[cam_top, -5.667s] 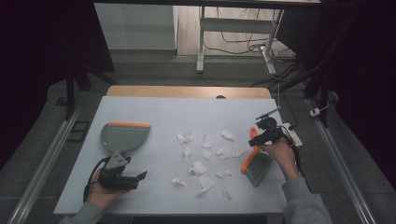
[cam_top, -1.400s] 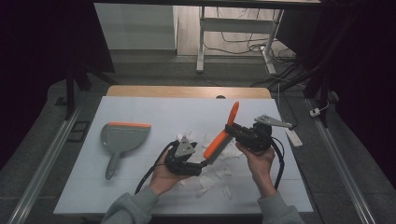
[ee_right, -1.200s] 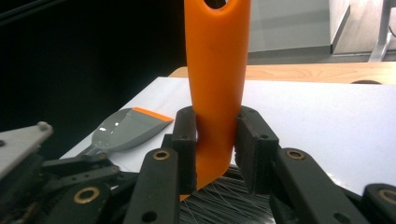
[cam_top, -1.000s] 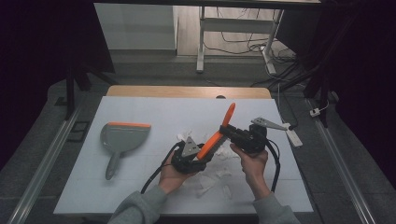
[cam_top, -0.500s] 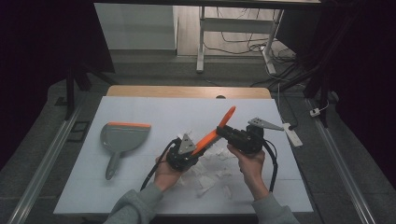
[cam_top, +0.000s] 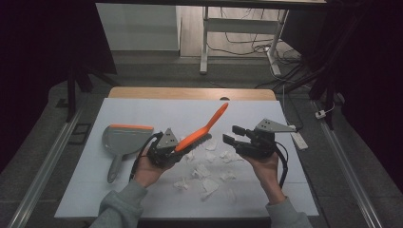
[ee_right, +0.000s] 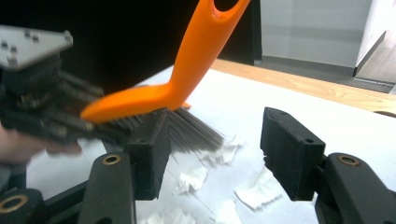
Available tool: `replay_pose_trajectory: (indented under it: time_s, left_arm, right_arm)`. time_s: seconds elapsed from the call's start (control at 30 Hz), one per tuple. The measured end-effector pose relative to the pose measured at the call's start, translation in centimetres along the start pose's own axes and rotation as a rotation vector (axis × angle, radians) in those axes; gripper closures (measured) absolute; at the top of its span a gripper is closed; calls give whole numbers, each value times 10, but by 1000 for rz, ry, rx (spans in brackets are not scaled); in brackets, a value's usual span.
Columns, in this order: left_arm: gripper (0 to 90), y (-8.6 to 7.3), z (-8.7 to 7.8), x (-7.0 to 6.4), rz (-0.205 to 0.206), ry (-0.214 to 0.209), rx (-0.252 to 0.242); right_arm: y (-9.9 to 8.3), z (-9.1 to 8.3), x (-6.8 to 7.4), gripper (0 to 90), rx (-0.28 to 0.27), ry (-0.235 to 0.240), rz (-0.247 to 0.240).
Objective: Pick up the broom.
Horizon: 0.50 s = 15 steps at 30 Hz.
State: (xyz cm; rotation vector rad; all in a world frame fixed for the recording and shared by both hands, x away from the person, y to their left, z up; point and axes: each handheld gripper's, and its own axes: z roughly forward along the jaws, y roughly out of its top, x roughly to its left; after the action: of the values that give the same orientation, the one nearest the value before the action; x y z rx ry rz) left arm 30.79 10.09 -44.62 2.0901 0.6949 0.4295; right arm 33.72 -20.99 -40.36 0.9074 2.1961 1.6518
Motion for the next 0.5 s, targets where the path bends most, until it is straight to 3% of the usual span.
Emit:
replay_pose_trajectory:
  time_s: [0.1,0.2,0.3,0.33,0.37,0.47,0.5]
  left_arm:
    - [784,0,-5,4,19,-14,36]
    - [784,0,-4,7,24,-34,71]
    - [784,-1,-2,9,61,-33,135]
    - [784,-2,-2,10,71,-37,166]
    - [784,-2,-2,10,71,-37,166]
    - [784,-4,-1,13,81,-53,193]
    - [784,-5,1,13,91,-55,219]
  right_arm:
    - [0,0,2,428,43,-10,-51]
    - [1,0,7,395,83,-70,-116]
    - [1,0,9,381,104,-69,-139]
    - [2,1,13,370,128,-69,-172]
    - [2,1,13,370,128,-69,-172]
    - [3,2,22,352,150,-79,-236]
    - [4,2,24,349,160,-78,-247]
